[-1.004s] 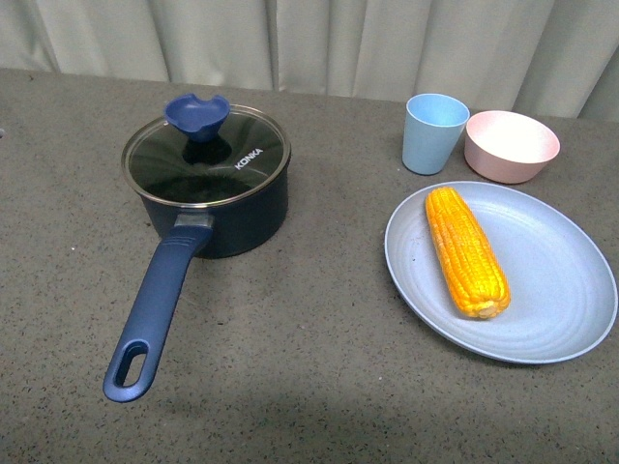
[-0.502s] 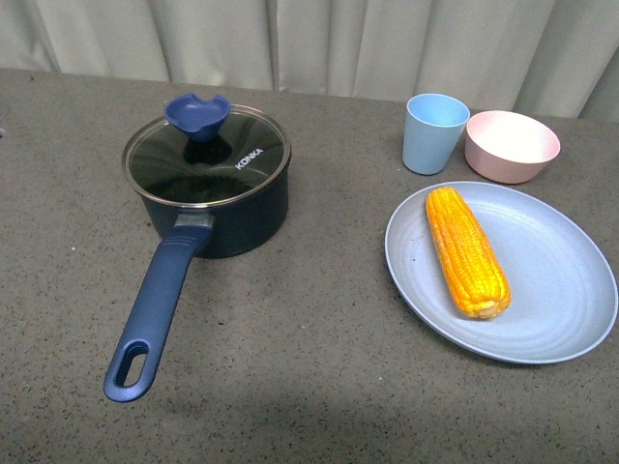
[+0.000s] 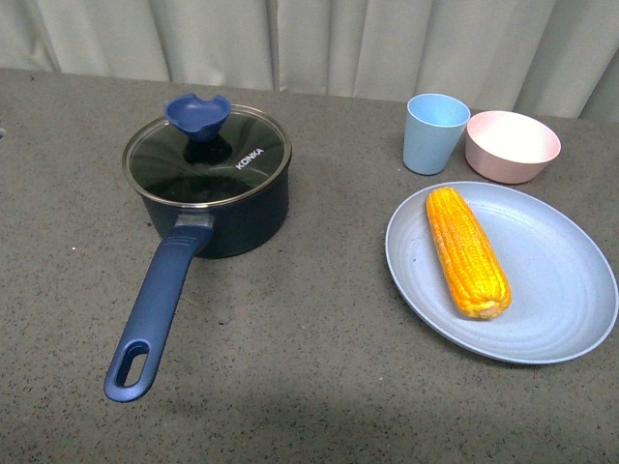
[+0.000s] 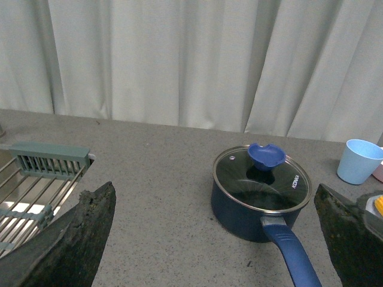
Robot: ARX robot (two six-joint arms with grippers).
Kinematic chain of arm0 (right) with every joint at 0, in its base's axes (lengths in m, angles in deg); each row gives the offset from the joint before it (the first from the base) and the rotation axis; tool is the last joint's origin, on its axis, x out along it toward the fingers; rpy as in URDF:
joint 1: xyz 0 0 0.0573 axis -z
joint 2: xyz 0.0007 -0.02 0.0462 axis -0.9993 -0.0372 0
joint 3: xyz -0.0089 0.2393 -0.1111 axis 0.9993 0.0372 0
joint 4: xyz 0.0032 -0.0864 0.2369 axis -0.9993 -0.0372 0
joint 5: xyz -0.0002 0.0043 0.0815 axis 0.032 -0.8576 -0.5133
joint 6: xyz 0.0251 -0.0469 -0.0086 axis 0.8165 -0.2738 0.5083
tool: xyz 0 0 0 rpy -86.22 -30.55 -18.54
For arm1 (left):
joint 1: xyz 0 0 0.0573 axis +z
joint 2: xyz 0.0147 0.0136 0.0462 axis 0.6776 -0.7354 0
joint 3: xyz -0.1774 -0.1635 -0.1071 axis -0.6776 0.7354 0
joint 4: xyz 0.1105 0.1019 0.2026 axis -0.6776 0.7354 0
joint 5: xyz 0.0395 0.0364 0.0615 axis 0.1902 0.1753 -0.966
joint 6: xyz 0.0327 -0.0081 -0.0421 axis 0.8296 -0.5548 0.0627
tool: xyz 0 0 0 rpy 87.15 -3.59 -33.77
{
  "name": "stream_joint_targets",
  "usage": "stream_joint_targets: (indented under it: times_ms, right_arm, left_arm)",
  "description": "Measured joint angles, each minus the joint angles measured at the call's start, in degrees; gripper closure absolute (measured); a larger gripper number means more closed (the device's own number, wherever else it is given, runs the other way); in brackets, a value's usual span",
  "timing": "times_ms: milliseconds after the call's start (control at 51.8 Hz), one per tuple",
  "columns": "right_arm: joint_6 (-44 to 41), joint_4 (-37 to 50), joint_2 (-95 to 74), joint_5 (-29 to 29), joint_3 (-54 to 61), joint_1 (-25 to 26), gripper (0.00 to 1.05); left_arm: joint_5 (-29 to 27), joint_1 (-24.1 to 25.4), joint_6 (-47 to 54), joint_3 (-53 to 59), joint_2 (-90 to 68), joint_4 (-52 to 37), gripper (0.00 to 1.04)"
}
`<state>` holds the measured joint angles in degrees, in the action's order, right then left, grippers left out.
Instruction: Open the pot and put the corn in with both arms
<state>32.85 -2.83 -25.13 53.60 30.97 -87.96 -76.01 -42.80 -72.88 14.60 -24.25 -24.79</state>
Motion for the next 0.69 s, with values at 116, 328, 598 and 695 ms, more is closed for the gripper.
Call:
stream_joint_targets:
  times_ms: [116,328,598,695]
  right_arm:
    - [0.0,0.0,0.0,0.0,0.0,0.0,0.09]
    - [0.0,0.0,0.0,0.0,0.0,0.0,0.09]
    - [0.0,0.0,0.0,0.0,0.0,0.0,0.09]
    - [0.0,0.0,0.0,0.0,0.0,0.0,0.09]
  left_arm:
    - [-1.2,-0.3,-0.1,-0.1,-0.3,0.4,0.06]
    - [-12.9,-5.4,-4.7,-4.2,-28.4,-8.7,0.06]
    - [-9.3,-9.0,-9.7,-16.4,-68.5,-43.5,0.06]
    - [-9.7,-10.2,-9.9,-21.9,-79.8,-49.6,0.06]
